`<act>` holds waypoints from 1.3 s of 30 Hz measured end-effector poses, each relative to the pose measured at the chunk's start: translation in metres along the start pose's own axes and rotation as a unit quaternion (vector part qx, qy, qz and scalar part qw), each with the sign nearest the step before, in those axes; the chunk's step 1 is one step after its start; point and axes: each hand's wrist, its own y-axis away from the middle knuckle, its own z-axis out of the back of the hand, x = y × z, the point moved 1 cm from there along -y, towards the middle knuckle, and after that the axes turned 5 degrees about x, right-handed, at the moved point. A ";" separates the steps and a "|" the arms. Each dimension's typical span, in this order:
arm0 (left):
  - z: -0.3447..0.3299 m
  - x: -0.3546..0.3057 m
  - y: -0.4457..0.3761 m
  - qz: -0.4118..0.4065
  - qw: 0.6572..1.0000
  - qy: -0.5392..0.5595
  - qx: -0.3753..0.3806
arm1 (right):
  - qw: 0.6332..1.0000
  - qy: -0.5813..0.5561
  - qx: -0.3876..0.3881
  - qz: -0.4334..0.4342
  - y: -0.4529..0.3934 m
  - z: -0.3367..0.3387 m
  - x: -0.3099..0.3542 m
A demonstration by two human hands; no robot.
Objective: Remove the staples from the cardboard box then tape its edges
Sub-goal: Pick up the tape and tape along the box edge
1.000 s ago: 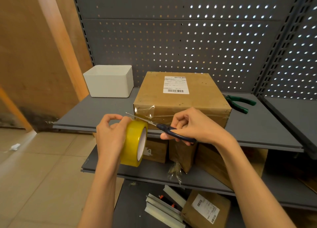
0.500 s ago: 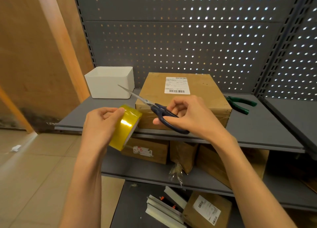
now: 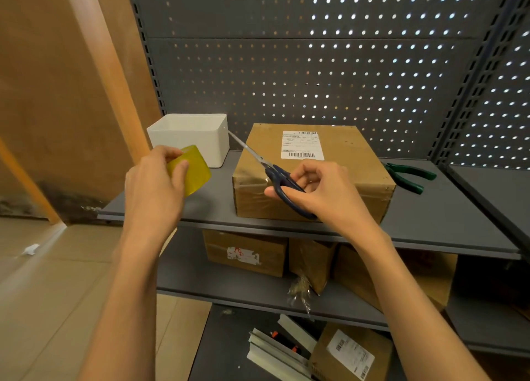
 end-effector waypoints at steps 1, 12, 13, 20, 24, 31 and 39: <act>-0.002 0.002 -0.003 -0.015 1.000 -0.011 0.005 | 1.000 -0.003 -0.007 0.001 0.000 0.001 0.000; -0.055 0.038 -0.028 -0.025 0.992 -0.061 0.104 | 0.999 -0.002 -0.039 -0.008 -0.001 0.003 -0.004; -0.058 0.041 -0.030 -0.020 0.992 -0.062 0.111 | 0.999 -0.002 -0.041 -0.008 -0.001 0.004 -0.004; -0.066 0.055 -0.038 -0.040 0.974 -0.104 0.197 | 0.992 0.040 -0.114 -0.020 0.000 0.029 -0.003; -0.065 0.058 -0.048 -0.020 0.965 -0.093 0.246 | 0.969 0.101 -0.223 -0.043 0.003 0.067 -0.010; -0.067 0.055 -0.045 0.006 0.977 -0.053 0.208 | 0.922 0.187 -0.309 -0.135 0.023 0.116 -0.037; -0.069 0.052 -0.044 0.018 0.981 -0.038 0.191 | 0.879 0.303 -0.222 -0.292 0.044 0.115 -0.084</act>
